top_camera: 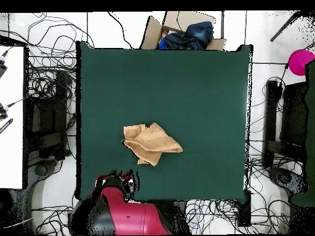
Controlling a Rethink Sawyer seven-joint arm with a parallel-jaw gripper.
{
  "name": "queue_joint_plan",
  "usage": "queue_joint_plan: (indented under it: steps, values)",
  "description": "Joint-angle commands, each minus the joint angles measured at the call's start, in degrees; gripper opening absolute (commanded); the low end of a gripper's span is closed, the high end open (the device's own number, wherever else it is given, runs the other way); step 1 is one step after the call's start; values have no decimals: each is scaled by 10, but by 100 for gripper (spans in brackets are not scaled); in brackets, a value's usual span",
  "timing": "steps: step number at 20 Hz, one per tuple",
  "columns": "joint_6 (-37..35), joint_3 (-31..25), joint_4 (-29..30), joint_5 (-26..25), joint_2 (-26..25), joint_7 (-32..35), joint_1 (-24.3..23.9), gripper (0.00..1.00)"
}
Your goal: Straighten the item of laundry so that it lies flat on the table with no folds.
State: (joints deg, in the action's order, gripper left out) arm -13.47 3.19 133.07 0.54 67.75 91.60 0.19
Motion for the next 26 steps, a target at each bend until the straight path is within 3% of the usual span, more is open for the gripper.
queue_joint_plan:
  steps: [1, 5, 12, 15, 20, 26]
  values:
    - [37, -48, 55, 25, -31, 121, -14, 100]
    - [20, -35, 40, 25, -29, 119, 2, 100]
    - [67, -62, 58, 11, -43, 110, -29, 100]
    - [67, -41, 55, 11, -42, 121, -6, 100]
    - [119, -66, 84, 2, -58, 127, -33, 100]
    - [126, -38, 87, 8, -55, 133, -8, 100]
